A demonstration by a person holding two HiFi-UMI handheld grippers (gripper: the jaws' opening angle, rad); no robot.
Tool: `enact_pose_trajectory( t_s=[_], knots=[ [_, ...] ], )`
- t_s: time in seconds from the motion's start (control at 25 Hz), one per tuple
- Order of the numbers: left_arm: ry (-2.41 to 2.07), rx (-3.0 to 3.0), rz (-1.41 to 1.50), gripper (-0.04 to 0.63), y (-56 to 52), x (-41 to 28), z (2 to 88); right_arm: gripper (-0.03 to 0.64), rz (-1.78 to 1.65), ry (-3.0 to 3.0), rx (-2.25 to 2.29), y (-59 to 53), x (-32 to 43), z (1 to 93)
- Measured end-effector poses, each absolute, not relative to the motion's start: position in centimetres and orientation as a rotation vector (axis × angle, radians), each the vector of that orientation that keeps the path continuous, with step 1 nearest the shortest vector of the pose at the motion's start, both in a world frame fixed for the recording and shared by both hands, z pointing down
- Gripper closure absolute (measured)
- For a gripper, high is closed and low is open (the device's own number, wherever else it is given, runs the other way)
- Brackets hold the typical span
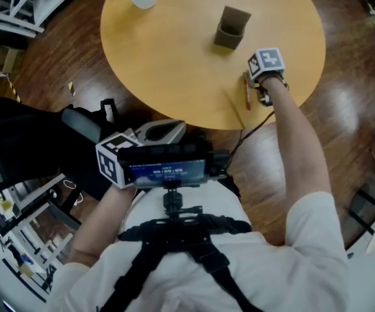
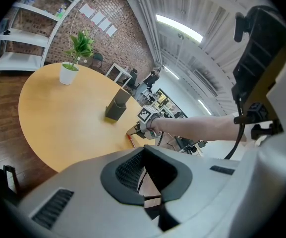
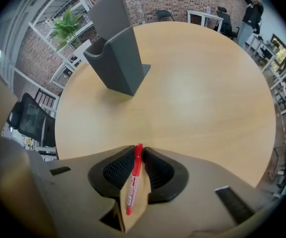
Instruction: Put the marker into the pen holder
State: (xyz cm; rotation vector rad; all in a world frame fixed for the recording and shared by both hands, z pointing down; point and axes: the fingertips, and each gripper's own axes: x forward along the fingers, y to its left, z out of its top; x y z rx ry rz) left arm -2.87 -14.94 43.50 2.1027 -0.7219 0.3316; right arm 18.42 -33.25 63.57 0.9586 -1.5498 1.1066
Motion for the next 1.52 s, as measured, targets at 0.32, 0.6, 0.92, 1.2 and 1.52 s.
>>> enact_pose_trajectory(
  t_s=[0.32, 0.6, 0.92, 1.2, 1.52],
  knots=[
    [-0.722, 2.105, 0.322, 0.601, -15.1, -3.0, 43.4, 0.546, 1.047, -1.529, 0.921, -33.2, 17.4, 63.8],
    [-0.714, 2.111, 0.327, 0.601, -15.0, -2.7, 43.4, 0.551, 0.996, -1.549, 0.905, -33.4, 17.1, 63.6],
    [-0.715, 2.114, 0.311, 0.601, -15.3, -3.1, 43.2, 0.581, 0.946, -1.732, 1.035, -35.0, 16.9, 60.3],
    [-0.717, 2.125, 0.293, 0.601, -16.1, -3.3, 43.1, 0.584, 0.834, -1.947, 1.279, -36.5, 18.3, 54.3],
    [-0.737, 2.130, 0.280, 0.601, -16.7, -3.6, 42.8, 0.584, 0.583, -2.233, 1.516, -40.7, 16.4, 44.4]
  ],
)
